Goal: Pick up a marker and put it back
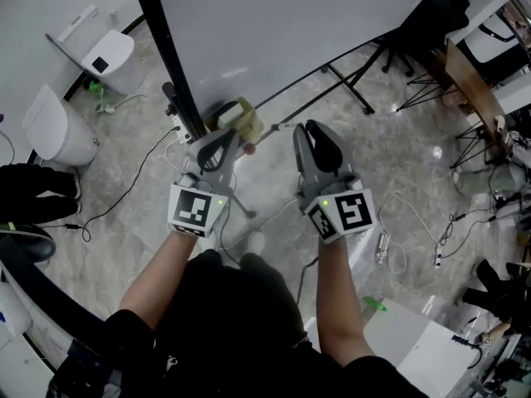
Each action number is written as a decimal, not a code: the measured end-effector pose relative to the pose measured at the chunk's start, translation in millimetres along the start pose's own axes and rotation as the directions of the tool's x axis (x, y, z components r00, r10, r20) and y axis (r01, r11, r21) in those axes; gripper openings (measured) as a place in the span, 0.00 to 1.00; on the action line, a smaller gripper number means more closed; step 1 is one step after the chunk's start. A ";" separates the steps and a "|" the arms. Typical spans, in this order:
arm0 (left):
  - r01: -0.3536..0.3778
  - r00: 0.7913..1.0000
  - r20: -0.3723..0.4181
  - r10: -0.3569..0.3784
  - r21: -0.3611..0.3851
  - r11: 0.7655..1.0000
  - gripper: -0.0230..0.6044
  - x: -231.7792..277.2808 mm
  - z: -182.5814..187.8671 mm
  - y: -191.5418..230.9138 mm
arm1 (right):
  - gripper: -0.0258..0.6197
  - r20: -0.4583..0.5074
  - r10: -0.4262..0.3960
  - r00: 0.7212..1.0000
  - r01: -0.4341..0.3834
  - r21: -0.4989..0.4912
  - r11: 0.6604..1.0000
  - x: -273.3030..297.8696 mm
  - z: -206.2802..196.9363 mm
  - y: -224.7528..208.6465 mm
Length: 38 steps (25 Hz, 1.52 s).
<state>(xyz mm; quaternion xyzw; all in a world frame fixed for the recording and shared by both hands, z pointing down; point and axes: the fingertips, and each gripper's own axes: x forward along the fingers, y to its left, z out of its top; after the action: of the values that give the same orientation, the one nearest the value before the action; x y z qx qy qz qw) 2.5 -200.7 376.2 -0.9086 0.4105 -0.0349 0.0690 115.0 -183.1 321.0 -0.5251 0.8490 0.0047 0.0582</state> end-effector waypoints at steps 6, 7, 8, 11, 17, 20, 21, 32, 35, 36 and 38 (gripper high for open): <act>-0.007 1.000 -0.005 0.007 -0.001 1.000 0.04 2.7 -2.5 0.4 | 0.16 -0.007 0.014 1.000 -0.014 0.008 1.000 6.0 -6.2 2.3; -0.009 1.000 -0.005 0.009 -0.002 1.000 0.04 3.4 -2.7 0.5 | 0.16 -0.009 0.017 1.000 -0.017 0.009 1.000 7.5 -7.4 2.5; -0.010 1.000 -0.005 0.010 -0.003 1.000 0.04 4.2 -2.7 0.6 | 0.16 -0.011 0.020 1.000 -0.020 0.011 1.000 9.2 -8.4 2.5; -0.013 1.000 -0.006 0.013 -0.007 1.000 0.04 6.2 -3.0 0.9 | 0.16 -0.018 0.033 0.999 -0.033 0.018 0.999 15.1 -13.3 3.9; -0.016 1.000 -0.005 0.015 -0.023 1.000 0.04 9.4 -3.8 1.1 | 0.16 -0.041 0.066 0.997 -0.065 0.029 0.997 28.4 -27.4 11.1; -0.017 1.000 -0.007 0.017 -0.021 1.000 0.04 11.1 -5.7 2.5 | 0.16 -0.058 0.077 0.995 -0.074 0.041 0.996 35.2 -40.8 12.1; -0.018 1.000 -0.008 0.017 -0.021 1.000 0.04 11.7 -6.3 2.9 | 0.15 -0.065 0.079 0.995 -0.076 0.045 0.996 37.1 -44.8 12.1; -0.026 1.000 -0.015 0.026 -0.022 0.999 0.04 13.1 -8.3 5.3 | 0.16 -0.120 0.097 0.988 -0.090 0.060 0.994 46.6 -72.1 13.8; -0.027 1.000 -0.016 0.027 -0.023 0.999 0.04 13.9 -9.1 5.7 | 0.16 -0.134 0.099 0.986 -0.091 0.065 0.994 49.0 -79.5 12.9; -0.027 1.000 -0.017 0.027 -0.022 0.999 0.04 14.1 -9.4 6.2 | 0.16 -0.138 0.100 0.985 -0.091 0.067 0.994 50.0 -82.2 13.1; -0.029 0.999 -0.017 0.029 -0.023 0.999 0.04 13.8 -10.0 7.7 | 0.16 -0.146 0.104 0.984 -0.094 0.072 0.993 52.6 -87.3 14.6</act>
<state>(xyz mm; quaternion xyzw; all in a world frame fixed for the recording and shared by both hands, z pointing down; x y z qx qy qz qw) 4.7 -217.0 385.0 -0.9029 0.4245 -0.0369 0.0557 70.5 -229.5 401.5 -0.4791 0.8757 -0.0593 0.0111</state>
